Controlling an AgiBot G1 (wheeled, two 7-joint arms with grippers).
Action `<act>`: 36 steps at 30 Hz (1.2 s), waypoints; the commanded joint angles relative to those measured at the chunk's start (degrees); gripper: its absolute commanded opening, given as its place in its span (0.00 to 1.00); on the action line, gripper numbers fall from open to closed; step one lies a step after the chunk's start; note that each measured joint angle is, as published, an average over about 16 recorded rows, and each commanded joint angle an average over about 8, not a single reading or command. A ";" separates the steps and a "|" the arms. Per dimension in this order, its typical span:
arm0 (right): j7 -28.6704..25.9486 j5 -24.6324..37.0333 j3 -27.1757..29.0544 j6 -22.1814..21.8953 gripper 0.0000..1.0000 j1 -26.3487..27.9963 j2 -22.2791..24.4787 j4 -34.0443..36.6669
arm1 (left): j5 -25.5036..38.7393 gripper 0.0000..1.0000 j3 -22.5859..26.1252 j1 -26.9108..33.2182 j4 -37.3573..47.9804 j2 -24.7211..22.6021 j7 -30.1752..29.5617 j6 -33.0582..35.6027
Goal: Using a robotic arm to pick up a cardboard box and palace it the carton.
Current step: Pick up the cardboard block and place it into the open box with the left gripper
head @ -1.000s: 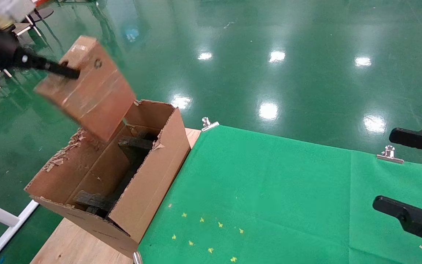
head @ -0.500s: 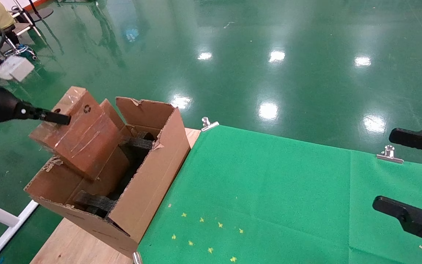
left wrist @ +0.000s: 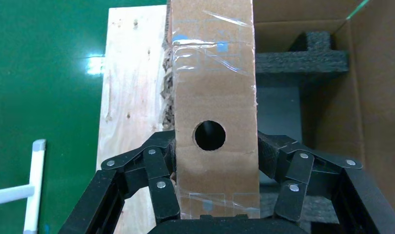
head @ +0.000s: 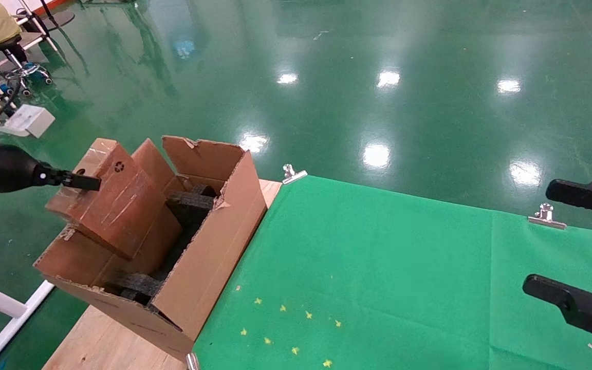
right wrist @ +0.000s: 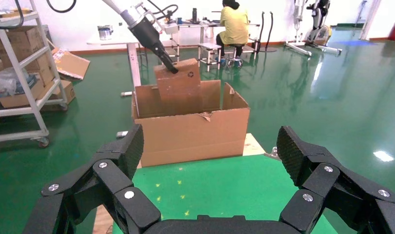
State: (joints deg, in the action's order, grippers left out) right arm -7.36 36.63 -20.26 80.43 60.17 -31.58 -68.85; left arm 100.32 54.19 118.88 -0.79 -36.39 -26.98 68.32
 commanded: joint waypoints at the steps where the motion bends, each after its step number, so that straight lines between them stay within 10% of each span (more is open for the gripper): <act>1: 0.00 0.00 0.00 0.00 1.00 0.00 0.00 0.00 | -0.23 0.00 -0.16 -0.89 0.61 -0.18 0.06 -1.36; 36: 0.00 0.00 0.00 0.00 1.00 0.00 0.00 0.00 | 3.06 0.00 2.09 -7.75 1.68 -5.69 -3.50 -6.31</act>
State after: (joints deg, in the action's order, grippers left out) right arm -7.36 36.63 -20.26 80.43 60.17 -31.58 -68.85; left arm 103.13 56.11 110.84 0.88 -42.03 -30.43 61.65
